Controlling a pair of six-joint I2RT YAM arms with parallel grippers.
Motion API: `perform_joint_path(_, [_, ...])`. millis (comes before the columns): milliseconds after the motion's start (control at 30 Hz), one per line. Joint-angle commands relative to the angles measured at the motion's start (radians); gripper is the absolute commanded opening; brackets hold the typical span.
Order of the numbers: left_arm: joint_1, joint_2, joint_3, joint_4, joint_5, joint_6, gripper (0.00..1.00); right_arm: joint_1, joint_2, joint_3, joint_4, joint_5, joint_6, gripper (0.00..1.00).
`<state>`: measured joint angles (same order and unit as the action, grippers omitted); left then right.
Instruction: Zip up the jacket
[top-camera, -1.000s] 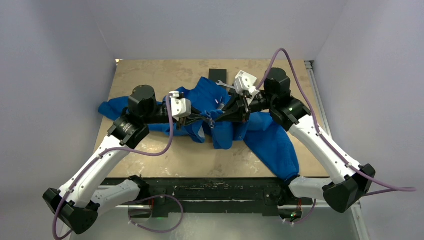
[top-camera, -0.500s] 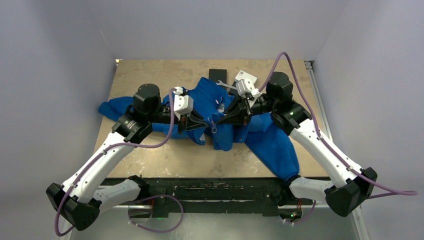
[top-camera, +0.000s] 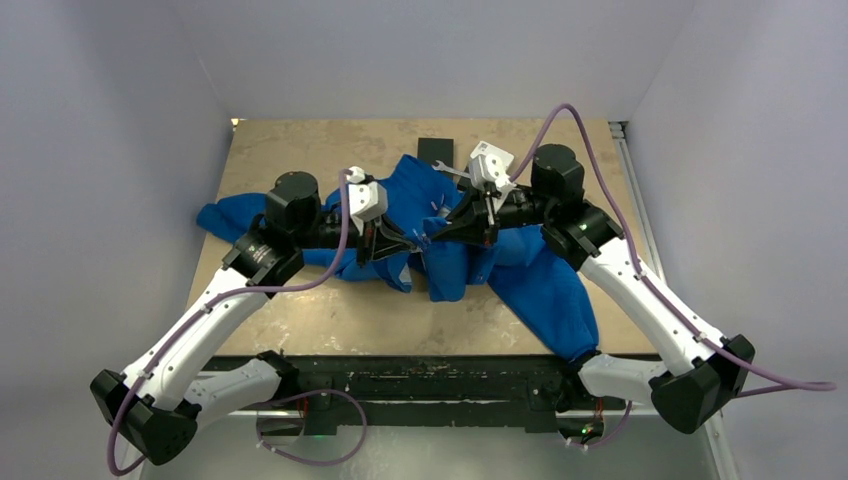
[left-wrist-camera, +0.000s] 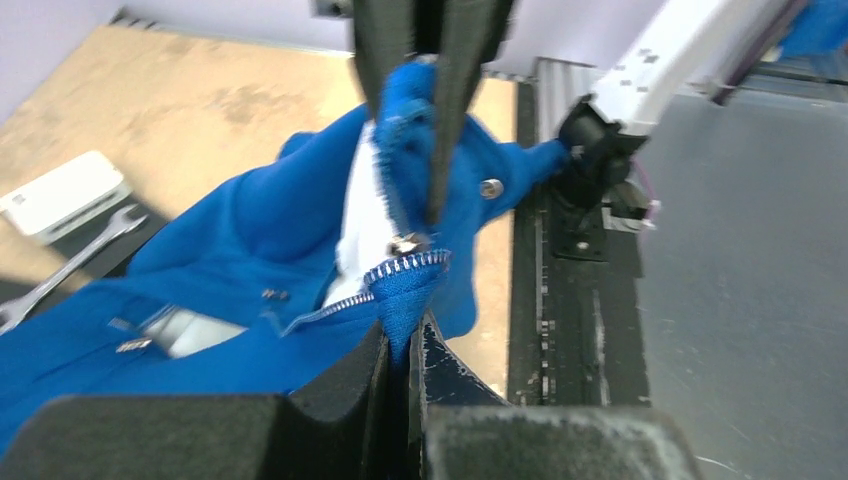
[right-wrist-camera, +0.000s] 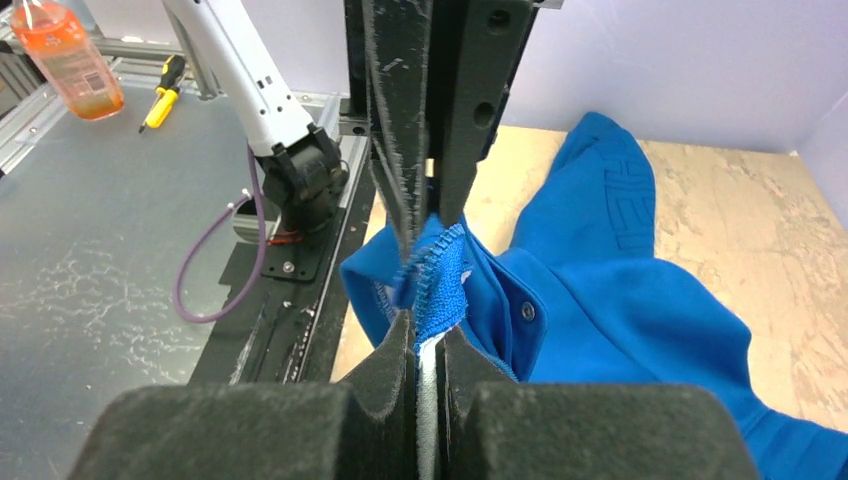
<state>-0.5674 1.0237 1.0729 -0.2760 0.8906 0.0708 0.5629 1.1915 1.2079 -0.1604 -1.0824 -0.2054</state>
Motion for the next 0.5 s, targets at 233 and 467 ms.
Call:
perform_joint_path(233, [-0.007,0.011,0.0,0.014,-0.324,0.071,0.0,0.006,-0.003,0.045,0.03,-0.121,0.005,0.0])
perform_joint_path(467, [-0.043,0.019,-0.007,0.028,-0.201,0.11,0.0,0.024,0.052,0.041,0.113,-0.125,0.056,0.0])
